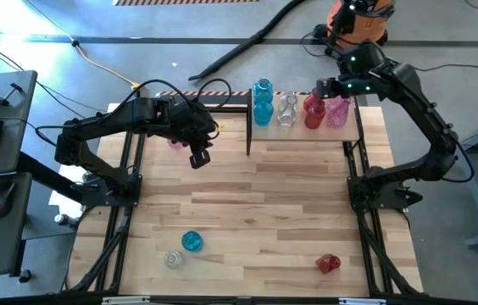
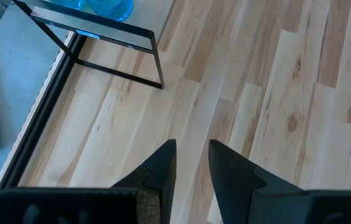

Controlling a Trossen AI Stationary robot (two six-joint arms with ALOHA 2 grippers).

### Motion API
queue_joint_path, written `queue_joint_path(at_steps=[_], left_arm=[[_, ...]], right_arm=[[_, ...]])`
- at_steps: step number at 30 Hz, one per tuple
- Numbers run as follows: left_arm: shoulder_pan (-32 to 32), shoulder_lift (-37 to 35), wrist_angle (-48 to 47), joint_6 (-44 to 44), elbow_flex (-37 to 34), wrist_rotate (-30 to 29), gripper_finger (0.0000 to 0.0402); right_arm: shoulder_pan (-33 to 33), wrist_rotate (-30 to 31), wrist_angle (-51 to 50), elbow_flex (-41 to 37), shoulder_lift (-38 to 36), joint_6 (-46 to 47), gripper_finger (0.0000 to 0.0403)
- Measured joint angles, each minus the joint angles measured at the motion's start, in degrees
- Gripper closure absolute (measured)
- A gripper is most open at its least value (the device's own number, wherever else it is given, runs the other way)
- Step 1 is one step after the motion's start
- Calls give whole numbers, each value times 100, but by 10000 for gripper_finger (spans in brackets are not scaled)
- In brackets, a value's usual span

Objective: Sort vases onto shelf
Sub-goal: Put the red vase on the shelf aligned with the other red vase

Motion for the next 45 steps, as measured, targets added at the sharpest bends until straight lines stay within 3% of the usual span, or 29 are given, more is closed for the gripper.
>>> queue_joint_path(at_steps=[9,16,20,29,45], left_arm=[[-1,0,-2,4,0,0,316],[0,0,-2,4,0,0,316],[-1,0,-4,4,0,0,316],[1,0,-9,204,0,0,316],[0,0,-15,672,0,2,316]], right_arm=[[64,-529,-966,858,0,180,320],[661,-930,-1978,1147,-17,688,320],[1300,-1365,-1903,1035,-129,1125,320],[3135,-1134,-1964,687,-125,2397,320],[6222,-1066,-1687,-661,-125,6093,320]])
